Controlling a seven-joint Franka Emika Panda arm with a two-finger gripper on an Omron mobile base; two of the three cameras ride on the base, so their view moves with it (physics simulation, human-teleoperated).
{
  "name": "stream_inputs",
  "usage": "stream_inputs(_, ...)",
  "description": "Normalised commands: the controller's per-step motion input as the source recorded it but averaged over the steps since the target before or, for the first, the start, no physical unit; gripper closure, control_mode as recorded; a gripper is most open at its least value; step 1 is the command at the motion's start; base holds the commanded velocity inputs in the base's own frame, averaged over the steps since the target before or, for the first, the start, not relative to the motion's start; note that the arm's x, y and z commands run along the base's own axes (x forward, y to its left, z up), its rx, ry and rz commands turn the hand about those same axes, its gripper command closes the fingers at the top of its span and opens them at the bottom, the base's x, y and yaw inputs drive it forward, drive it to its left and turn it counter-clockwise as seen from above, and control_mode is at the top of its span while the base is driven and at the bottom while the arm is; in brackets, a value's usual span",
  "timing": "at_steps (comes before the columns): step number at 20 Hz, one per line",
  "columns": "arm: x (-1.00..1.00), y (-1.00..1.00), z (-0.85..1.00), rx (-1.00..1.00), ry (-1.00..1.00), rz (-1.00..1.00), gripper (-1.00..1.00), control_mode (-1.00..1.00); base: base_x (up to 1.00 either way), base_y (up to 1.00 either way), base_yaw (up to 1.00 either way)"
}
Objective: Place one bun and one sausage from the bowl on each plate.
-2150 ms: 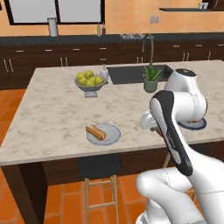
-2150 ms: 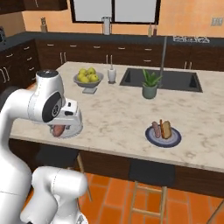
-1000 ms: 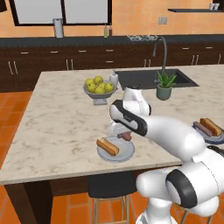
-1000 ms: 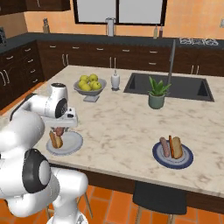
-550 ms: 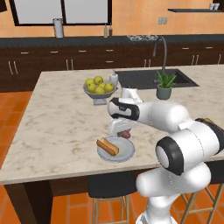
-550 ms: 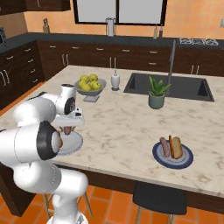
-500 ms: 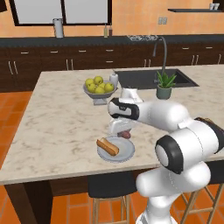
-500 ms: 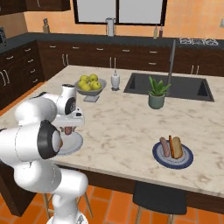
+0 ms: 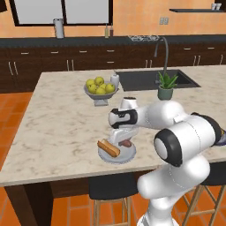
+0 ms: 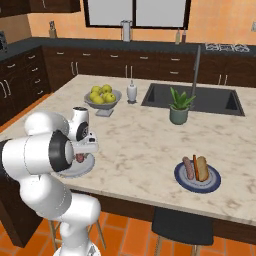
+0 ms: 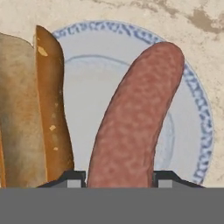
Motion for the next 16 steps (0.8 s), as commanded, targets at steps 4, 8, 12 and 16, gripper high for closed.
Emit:
stream_inputs(4, 0.2, 0.0, -0.21, 0.0, -0.05, 0.07, 1.0, -1.0, 0.0, 0.0, 0.0)
stream_inputs(8, 0.01, 0.03, -0.08, 0.0, 0.0, 0.06, -1.0, -1.0, 0.0, 0.0, 0.0)
stream_inputs(12, 0.0, 0.0, 0.0, 0.0, 0.0, 0.01, -1.0, -1.0, 0.0, 0.0, 0.0)
stream_inputs(16, -0.04, 0.0, 0.07, 0.0, 0.0, 0.0, -1.0, -1.0, 0.0, 0.0, 0.0)
